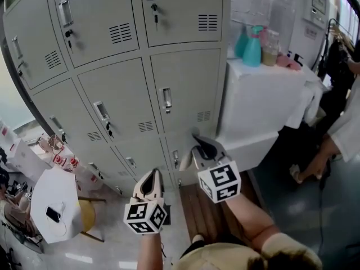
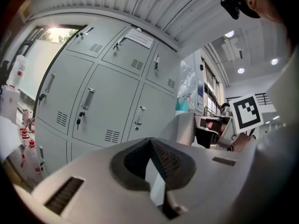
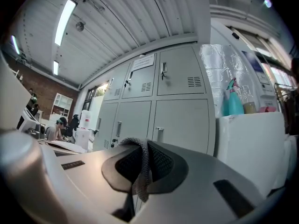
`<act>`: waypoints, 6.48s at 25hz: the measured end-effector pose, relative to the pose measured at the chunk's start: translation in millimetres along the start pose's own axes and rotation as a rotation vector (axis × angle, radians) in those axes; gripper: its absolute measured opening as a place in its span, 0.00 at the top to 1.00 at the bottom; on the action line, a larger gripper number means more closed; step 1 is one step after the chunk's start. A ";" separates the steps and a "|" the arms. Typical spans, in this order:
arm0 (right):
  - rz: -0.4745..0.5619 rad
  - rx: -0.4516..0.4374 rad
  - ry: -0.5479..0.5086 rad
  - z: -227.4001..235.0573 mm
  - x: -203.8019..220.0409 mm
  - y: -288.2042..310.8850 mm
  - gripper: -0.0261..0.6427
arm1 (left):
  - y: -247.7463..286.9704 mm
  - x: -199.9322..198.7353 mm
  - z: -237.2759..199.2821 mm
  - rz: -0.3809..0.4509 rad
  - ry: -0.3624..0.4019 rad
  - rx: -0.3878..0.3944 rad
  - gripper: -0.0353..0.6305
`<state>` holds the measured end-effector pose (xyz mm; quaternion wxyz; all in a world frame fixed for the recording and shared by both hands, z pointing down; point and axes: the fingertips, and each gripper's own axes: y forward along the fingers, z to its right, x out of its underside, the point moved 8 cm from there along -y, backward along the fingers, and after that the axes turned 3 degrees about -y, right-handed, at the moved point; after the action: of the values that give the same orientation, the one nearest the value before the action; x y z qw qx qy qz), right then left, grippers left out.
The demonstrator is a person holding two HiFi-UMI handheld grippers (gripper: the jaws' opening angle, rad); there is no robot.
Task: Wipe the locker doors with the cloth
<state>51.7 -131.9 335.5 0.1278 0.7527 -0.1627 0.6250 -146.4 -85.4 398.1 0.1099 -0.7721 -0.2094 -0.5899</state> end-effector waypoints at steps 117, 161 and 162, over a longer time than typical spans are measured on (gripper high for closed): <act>0.269 0.096 -0.450 38.8 -51.3 227.5 0.95 | 121.4 -108.9 -68.3 0.189 0.025 -0.281 0.97; 0.127 0.286 -0.458 145.4 -21.5 143.1 0.95 | 190.6 -81.4 -12.9 0.128 0.027 -0.072 0.97; 0.130 0.270 -0.453 139.4 -20.7 145.2 0.95 | 186.0 -81.2 -16.1 0.130 0.025 -0.086 0.97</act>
<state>114.9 -318.1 287.6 -0.0537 0.8715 -0.1504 0.4637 -93.6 -273.1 339.3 0.1173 -0.7806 -0.1318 -0.5996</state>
